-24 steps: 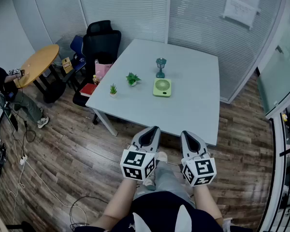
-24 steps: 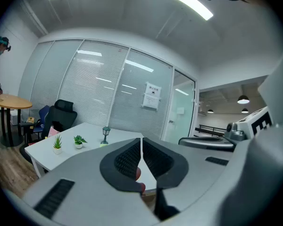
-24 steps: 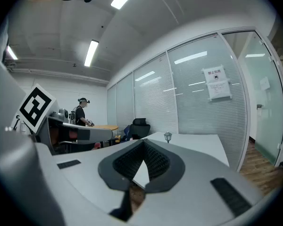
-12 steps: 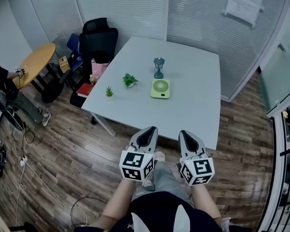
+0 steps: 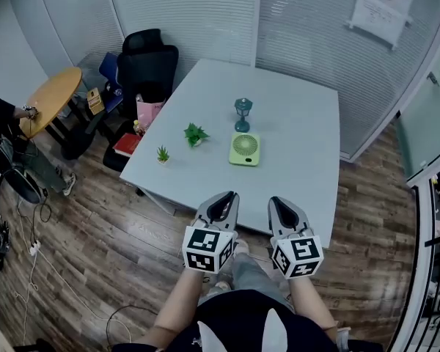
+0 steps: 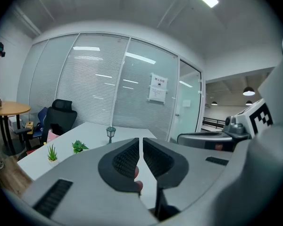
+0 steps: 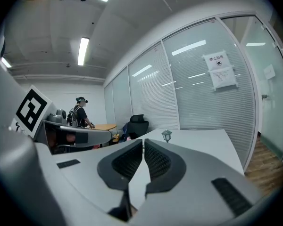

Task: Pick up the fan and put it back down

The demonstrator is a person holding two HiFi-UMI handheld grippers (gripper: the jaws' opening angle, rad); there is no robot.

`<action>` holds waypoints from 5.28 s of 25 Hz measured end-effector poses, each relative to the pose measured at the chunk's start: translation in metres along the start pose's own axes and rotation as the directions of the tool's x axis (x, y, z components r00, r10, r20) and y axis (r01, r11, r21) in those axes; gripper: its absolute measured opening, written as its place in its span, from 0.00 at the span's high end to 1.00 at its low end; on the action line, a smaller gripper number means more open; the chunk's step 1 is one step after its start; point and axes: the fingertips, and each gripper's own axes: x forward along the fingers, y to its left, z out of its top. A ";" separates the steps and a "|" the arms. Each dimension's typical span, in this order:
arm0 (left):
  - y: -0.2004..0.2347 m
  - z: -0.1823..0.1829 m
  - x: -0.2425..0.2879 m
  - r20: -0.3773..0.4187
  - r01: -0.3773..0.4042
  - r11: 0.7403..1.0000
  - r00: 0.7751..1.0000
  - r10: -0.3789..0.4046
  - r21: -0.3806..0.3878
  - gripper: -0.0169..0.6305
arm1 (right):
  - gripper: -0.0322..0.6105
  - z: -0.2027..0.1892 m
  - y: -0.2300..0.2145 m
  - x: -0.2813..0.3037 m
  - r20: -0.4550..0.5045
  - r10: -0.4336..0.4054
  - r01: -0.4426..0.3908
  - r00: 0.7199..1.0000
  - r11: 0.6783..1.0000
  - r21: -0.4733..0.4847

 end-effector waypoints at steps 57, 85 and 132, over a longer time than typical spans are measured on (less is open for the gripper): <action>0.148 -0.054 0.227 -0.312 -0.060 0.988 0.950 0.014 -0.140 0.62 | 0.52 -0.076 -0.128 0.233 -0.337 0.196 -0.114 0.921 0.962 0.248; 0.180 -0.123 0.276 -0.493 -0.024 0.983 0.867 -0.071 -0.183 0.62 | 0.52 -0.139 -0.147 0.284 -0.469 0.172 -0.015 0.866 0.947 0.320; 0.192 -0.204 0.303 -0.582 -0.077 0.918 0.793 -0.180 -0.388 0.62 | 0.48 -0.226 -0.142 0.308 -0.586 0.310 -0.005 0.749 0.887 0.462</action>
